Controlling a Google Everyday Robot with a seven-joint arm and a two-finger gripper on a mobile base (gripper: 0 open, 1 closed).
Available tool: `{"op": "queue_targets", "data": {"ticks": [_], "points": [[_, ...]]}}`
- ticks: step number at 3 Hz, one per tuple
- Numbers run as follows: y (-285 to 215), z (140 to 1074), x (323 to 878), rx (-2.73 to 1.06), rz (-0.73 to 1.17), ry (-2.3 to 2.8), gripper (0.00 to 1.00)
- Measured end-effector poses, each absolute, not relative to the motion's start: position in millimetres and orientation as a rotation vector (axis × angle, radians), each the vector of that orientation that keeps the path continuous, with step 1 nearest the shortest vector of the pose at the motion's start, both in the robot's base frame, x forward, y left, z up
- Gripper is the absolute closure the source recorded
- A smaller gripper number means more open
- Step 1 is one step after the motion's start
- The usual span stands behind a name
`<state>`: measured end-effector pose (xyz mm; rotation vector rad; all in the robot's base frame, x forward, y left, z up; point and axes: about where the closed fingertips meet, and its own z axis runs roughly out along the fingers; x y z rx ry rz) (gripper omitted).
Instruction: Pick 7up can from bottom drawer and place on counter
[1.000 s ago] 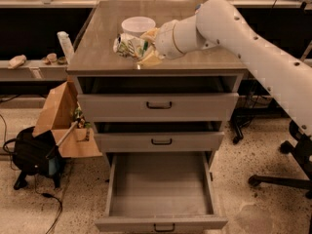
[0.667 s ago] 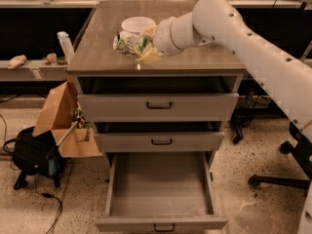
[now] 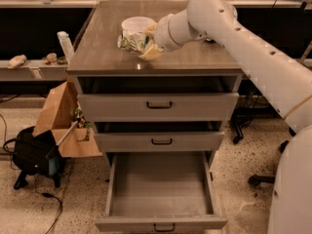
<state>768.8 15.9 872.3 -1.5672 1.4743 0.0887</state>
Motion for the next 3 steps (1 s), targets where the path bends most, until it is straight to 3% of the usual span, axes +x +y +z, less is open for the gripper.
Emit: {"op": "queue_targets", "data": {"ticks": [2, 3], "points": [[4.9, 862.1, 793.4, -1.551, 0.035, 1.517, 1.0], [4.4, 861.7, 794.2, -1.55, 0.033, 1.519, 0.85]]}}
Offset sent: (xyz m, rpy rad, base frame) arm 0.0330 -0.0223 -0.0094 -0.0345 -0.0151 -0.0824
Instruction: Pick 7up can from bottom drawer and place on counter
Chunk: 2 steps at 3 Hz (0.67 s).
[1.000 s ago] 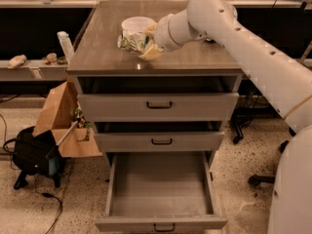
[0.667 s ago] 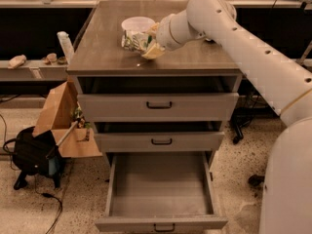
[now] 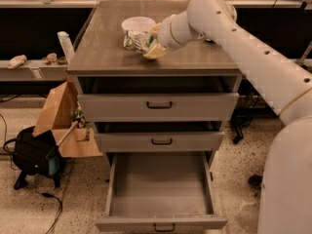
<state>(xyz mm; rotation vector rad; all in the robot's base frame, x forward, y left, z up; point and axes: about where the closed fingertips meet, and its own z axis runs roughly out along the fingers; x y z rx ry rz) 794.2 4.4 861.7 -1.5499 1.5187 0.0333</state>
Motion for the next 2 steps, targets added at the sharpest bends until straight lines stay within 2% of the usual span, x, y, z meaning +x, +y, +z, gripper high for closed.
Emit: {"op": "queue_targets", "data": {"ticks": [2], "points": [[4.5, 861.6, 794.2, -1.55, 0.033, 1.519, 0.39]]}}
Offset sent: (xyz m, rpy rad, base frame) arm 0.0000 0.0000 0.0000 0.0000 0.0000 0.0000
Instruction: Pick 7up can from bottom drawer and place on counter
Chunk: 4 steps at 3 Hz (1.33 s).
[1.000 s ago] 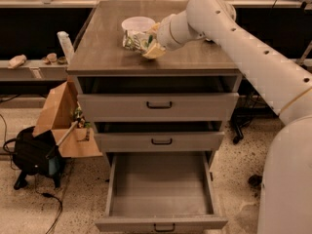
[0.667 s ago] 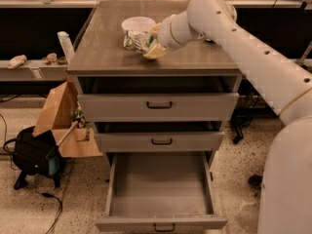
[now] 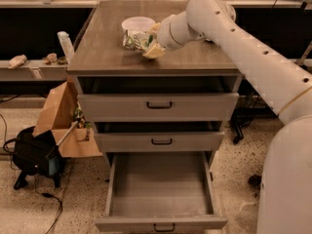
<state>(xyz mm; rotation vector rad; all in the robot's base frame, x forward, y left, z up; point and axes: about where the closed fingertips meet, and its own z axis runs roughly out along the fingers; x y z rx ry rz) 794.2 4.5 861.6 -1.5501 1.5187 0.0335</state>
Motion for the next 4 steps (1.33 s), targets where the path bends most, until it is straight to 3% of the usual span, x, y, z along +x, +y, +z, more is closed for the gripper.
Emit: {"op": "queue_targets", "data": {"ticks": [1, 2, 4], "points": [[7, 862, 796, -1.555, 0.037, 1.514, 0.15], [12, 875, 805, -1.563, 0.011, 1.491, 0.0], [19, 897, 817, -1.572, -0.028, 1.454, 0.0]]}}
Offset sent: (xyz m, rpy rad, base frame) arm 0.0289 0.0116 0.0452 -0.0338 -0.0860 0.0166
